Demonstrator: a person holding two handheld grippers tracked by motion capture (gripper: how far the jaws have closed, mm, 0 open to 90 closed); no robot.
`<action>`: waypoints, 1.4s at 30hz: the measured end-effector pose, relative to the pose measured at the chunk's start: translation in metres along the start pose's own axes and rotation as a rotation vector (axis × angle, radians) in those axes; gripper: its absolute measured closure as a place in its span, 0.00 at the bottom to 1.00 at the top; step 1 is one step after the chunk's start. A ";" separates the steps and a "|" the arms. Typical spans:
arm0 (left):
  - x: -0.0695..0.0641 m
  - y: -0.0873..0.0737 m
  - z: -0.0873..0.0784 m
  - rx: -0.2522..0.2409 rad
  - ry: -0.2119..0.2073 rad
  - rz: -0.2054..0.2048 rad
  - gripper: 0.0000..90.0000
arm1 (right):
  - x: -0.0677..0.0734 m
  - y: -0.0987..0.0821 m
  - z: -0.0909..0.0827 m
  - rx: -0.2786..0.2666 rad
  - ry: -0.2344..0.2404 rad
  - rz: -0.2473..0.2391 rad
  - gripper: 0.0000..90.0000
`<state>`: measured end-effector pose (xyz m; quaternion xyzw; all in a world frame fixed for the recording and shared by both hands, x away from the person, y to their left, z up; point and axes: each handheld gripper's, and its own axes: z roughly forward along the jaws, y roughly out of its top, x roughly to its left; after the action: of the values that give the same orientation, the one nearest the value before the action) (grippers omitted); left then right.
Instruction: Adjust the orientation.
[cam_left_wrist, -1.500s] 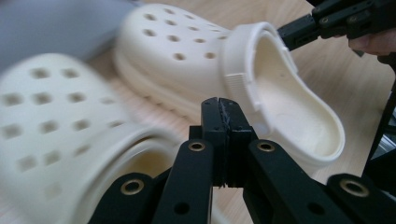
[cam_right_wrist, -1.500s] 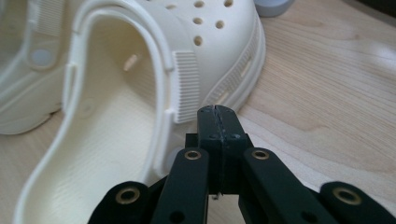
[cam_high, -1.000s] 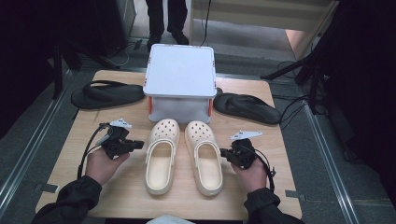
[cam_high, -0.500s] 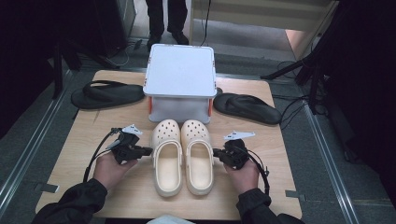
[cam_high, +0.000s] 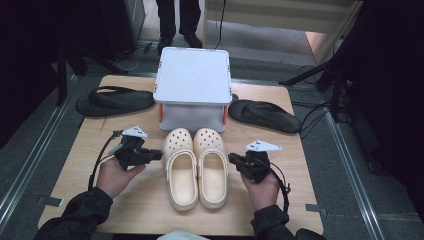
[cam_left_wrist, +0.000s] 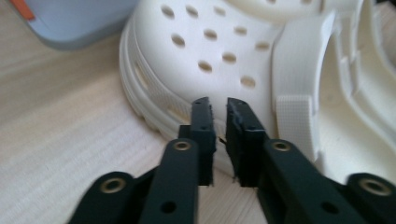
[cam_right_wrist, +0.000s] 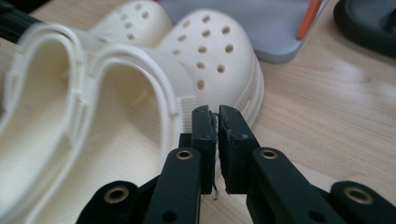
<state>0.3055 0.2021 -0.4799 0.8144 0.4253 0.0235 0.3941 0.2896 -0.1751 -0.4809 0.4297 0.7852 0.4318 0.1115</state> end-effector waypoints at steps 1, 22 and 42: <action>0.002 0.002 -0.002 -0.004 -0.014 0.001 0.87 | 0.003 0.001 -0.004 -0.009 0.002 0.004 0.94; 0.024 0.015 -0.033 -0.080 -0.003 0.080 0.61 | 0.077 -0.011 0.014 -0.075 -0.006 0.052 0.59; 0.029 0.016 -0.037 -0.099 0.006 0.073 0.59 | 0.097 0.000 0.069 -0.005 -0.079 0.092 0.49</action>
<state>0.3208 0.2404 -0.4520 0.8089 0.3947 0.0614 0.4315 0.2686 -0.0596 -0.5037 0.4817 0.7585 0.4211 0.1235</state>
